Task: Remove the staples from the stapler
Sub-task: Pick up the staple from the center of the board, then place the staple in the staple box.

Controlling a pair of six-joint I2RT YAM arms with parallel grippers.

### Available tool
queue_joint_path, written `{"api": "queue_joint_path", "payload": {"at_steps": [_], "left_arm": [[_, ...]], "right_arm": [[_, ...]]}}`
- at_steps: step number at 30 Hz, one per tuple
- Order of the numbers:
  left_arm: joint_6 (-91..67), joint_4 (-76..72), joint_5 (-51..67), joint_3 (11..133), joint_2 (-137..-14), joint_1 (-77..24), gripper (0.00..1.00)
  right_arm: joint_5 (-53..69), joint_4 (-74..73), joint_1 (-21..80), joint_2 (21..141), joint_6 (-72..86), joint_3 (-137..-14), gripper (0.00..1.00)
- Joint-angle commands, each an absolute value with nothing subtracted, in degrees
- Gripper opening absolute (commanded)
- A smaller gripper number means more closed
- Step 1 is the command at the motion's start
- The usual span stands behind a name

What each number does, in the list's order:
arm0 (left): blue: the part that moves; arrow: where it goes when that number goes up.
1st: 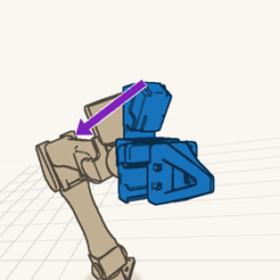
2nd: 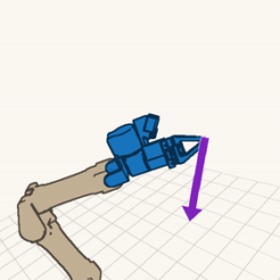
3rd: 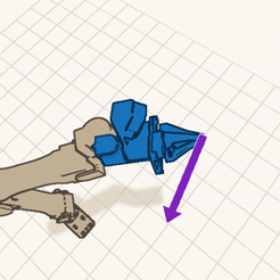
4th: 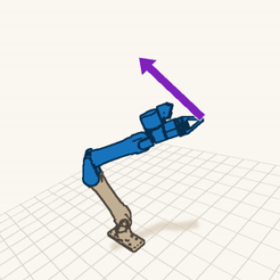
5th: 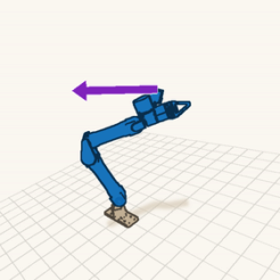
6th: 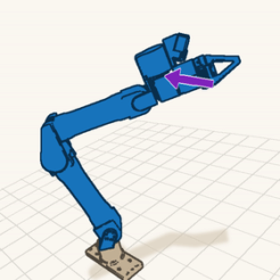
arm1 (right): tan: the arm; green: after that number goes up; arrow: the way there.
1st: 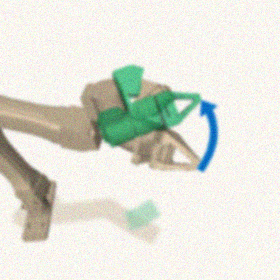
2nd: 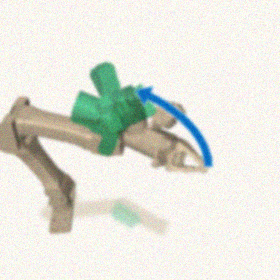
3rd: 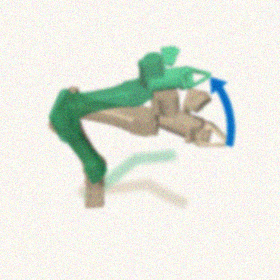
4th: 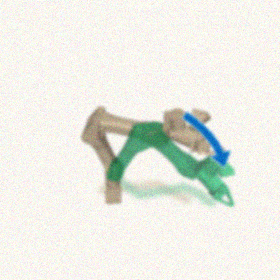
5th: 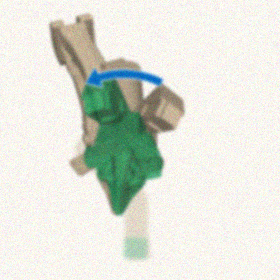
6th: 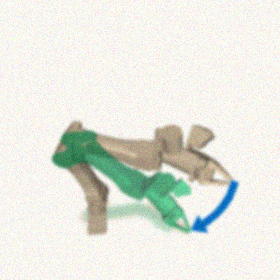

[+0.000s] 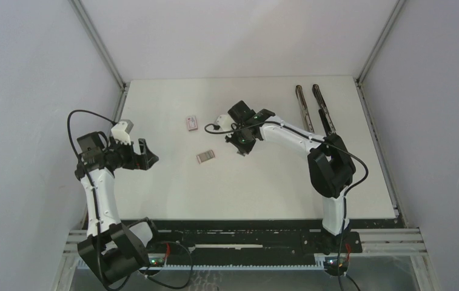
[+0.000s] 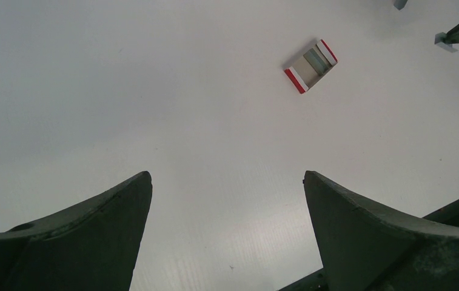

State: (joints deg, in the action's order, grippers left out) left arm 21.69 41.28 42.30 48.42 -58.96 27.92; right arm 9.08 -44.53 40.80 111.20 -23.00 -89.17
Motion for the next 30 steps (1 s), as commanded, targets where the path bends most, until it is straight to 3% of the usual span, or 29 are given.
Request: {"api": "queue_joint_path", "payload": {"at_steps": [1,15,30], "left_arm": [[22.6,40.3,42.9,47.3,-58.5,28.1,1.0],[22.2,39.6,41.1,47.2,-59.1,28.1,1.0],[22.1,39.1,40.6,47.1,-59.0,28.1,1.0]], "right_arm": [[4.7,-46.1,42.1,112.7,-12.2,-95.1,0.0],[-0.2,-51.2,48.2,125.1,7.9,-114.6,0.0],[-5.8,-46.1,53.8,131.8,21.1,-123.0,0.0]]}}
